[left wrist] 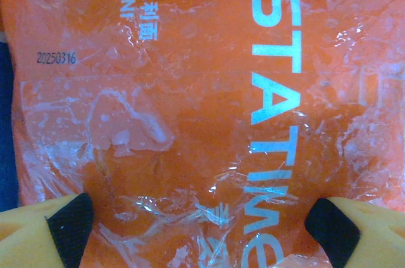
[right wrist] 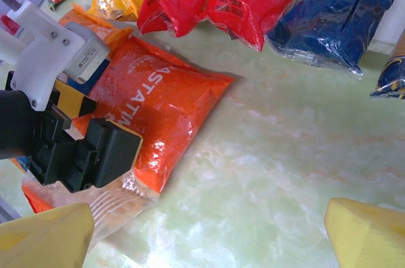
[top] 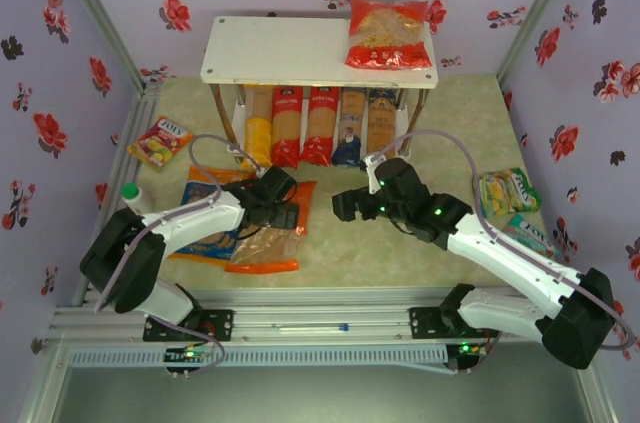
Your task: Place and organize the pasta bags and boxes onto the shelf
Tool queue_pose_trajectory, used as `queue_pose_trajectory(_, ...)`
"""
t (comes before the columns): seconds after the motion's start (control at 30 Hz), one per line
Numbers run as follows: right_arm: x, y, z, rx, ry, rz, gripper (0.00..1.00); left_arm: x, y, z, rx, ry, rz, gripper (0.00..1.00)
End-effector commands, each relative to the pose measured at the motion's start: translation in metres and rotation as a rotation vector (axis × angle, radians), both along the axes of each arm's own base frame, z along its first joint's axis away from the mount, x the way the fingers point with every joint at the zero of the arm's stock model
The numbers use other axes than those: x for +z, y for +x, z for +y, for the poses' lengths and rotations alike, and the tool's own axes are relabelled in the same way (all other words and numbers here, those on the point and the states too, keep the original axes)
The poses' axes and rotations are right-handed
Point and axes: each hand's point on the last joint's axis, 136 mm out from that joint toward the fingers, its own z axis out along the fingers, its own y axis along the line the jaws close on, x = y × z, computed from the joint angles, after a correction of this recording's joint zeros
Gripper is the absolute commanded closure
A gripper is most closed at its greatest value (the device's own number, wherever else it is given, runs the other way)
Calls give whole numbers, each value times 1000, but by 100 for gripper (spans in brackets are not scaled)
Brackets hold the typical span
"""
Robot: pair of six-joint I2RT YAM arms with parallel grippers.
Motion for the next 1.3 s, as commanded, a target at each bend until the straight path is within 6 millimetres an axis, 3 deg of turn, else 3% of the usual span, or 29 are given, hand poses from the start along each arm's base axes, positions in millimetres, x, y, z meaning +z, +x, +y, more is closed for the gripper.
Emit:
queue_pose_trajectory(0.0, 4, 0, -3, -8, -1, -31, 5, -33, -40, 12, 17, 58, 175, 6)
queue_pose_trajectory(0.37, 2, 0, -8, -26, -5, -37, 5, -65, -62, 8, 23, 41, 260, 10)
queue_pose_trajectory(0.5, 1, 1, -8, -29, -13, -34, 5, -74, -65, 5, 18, 32, 290, 32)
queue_pose_trajectory(0.63, 0, 1, -9, -29, -17, -31, 5, -81, -70, 2, 14, 18, 318, 44)
queue_pose_trajectory(0.9, 1, 3, -9, -31, -24, -30, 5, -84, -73, -3, -2, 3, 345, 53)
queue_pose_trajectory(0.97, 2, 3, -9, -31, -22, -31, 5, -83, -73, -4, -7, -2, 347, 68)
queue_pose_trajectory(1.03, 1, 3, -9, -32, -24, -29, 4, -84, -73, -4, -4, -2, 347, 98)
queue_pose_trajectory(1.27, 1, 2, -10, -35, -27, -28, 4, -83, -74, -5, -6, -15, 350, 100)
